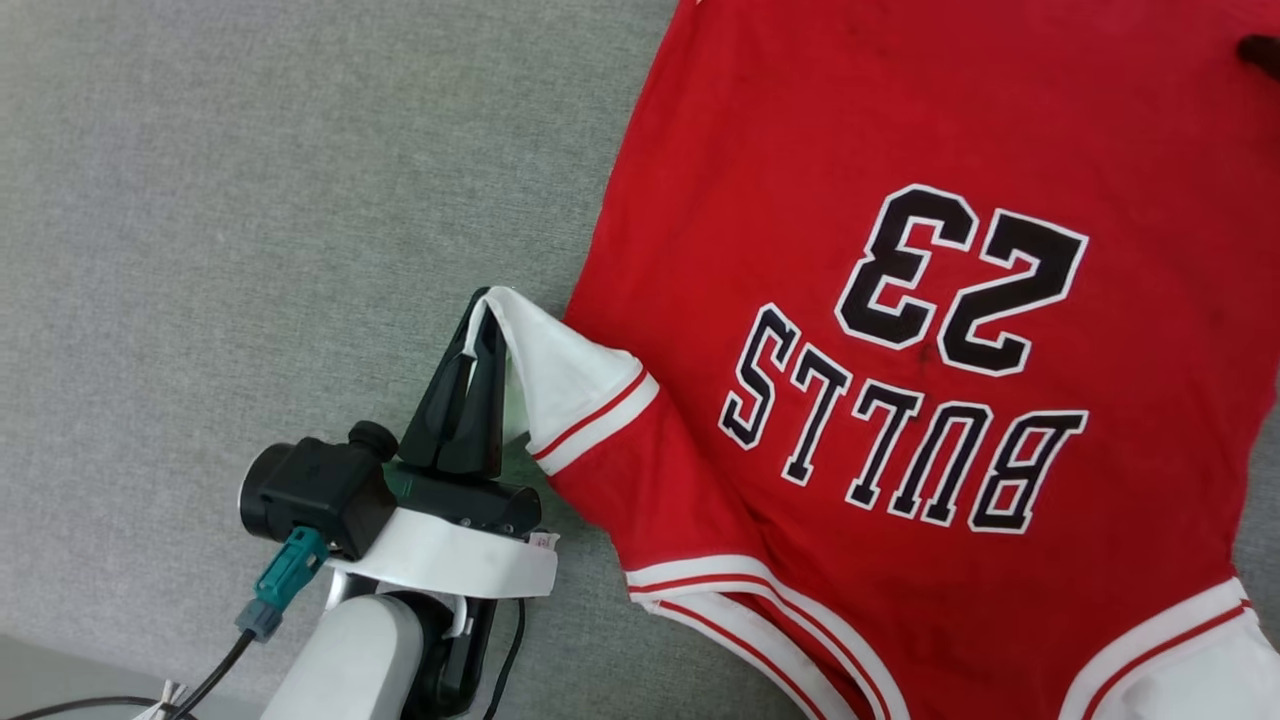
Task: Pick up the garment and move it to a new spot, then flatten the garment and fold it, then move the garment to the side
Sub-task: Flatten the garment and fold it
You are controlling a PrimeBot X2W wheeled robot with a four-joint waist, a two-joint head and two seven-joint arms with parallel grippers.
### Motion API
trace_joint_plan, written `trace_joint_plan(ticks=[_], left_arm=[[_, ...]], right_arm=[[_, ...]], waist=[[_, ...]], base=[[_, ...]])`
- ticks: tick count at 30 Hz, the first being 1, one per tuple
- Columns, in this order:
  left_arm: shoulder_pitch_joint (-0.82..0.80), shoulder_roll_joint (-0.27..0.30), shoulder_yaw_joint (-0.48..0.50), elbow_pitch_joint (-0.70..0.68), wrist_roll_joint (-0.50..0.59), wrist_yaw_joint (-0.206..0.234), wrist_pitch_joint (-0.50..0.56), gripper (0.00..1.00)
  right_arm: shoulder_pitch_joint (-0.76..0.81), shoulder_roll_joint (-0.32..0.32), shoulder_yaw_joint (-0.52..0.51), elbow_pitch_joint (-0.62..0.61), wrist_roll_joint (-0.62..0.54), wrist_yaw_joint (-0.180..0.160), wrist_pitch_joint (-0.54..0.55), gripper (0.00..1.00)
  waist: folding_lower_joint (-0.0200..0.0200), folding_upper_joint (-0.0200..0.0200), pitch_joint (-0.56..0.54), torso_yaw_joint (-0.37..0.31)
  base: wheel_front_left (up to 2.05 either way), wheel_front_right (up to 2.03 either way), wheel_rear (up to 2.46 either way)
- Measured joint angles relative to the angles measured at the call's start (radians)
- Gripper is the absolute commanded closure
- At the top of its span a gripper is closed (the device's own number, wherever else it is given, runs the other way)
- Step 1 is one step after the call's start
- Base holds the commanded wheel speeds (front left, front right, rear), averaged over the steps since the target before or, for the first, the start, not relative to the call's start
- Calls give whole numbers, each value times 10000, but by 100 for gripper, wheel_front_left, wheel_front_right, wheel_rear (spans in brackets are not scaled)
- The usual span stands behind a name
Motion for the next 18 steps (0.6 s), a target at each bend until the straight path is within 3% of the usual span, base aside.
trace_joint_plan(ticks=[3,4,5,15,18], left_arm=[[-31,-52,4,182,-2,-84,-77,100],[-42,-69,2,238,-2,-92,-86,100],[-54,-82,8,301,-2,-130,-96,100],[9,-67,263,953,-50,-261,-176,100],[319,211,353,1229,-71,-314,-182,100]], right_arm=[[-169,4,-207,314,-144,2,430,1],[-194,19,-284,403,-155,2,516,58],[-219,35,-334,474,-184,2,633,98],[231,88,71,255,-568,2,-84,100],[574,12,341,151,-497,2,-314,100]], waist=[[-2,0,83,143],[-1,0,77,162],[-2,0,58,169],[-1,0,-539,26],[-1,0,-1006,-147]], base=[[0,0,0],[0,0,0],[0,0,0],[0,0,0],[0,0,0]])
